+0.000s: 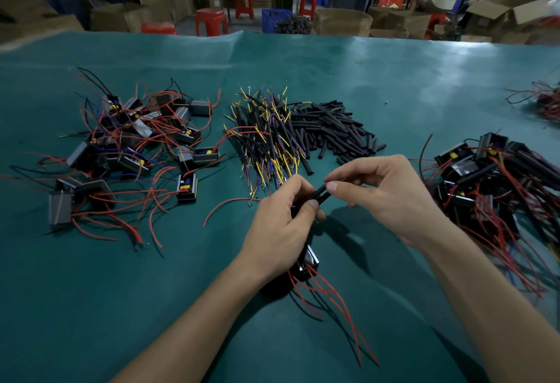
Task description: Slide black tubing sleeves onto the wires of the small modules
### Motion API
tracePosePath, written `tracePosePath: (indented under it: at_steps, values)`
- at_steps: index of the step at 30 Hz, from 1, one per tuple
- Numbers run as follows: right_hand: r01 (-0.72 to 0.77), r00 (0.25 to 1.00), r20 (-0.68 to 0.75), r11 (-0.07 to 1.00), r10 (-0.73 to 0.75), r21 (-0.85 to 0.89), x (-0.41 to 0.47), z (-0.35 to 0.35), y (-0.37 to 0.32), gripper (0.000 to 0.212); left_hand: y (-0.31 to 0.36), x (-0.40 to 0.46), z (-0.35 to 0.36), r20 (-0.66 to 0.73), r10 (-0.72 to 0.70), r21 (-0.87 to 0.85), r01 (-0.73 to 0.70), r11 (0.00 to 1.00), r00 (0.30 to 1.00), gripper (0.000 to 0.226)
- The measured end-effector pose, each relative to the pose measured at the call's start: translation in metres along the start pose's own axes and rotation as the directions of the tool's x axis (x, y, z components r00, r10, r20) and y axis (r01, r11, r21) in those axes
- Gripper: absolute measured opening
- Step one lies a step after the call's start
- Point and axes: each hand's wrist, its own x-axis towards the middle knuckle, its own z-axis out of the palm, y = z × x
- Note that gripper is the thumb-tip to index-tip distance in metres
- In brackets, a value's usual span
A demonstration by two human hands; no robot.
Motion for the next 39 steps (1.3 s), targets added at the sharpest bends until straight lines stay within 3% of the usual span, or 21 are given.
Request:
tracePosePath:
  at_steps: [4,13,27,37,39]
  values:
    - [0.042,0.999,-0.022,0.999,-0.043,-0.034,0.000,0.001,0.000,0.012,-0.001,0.000,0.002,-0.046,0.031,0.003,-0.031,1.000,0.998,0.004]
    - [0.099,0.993,-0.054,0.984,-0.108,-0.151,-0.001,0.009,-0.004,0.011,-0.001,0.000,0.001,-0.085,0.106,0.081,-0.099,0.992,0.991,0.015]
    - [0.141,0.988,-0.043,0.973,-0.151,-0.184,0.002,-0.002,-0.001,0.013,-0.005,0.003,0.004,-0.001,0.052,-0.064,-0.052,0.997,0.999,0.005]
    - [0.127,0.992,-0.013,0.992,-0.126,0.011,0.000,0.001,-0.002,0.006,-0.001,0.004,-0.003,0.087,-0.012,-0.084,0.020,0.996,0.996,0.016]
    - [0.116,0.993,-0.017,0.991,-0.116,0.061,0.000,0.002,-0.003,0.007,0.001,0.002,-0.003,0.070,0.011,-0.054,-0.008,0.998,0.997,0.009]
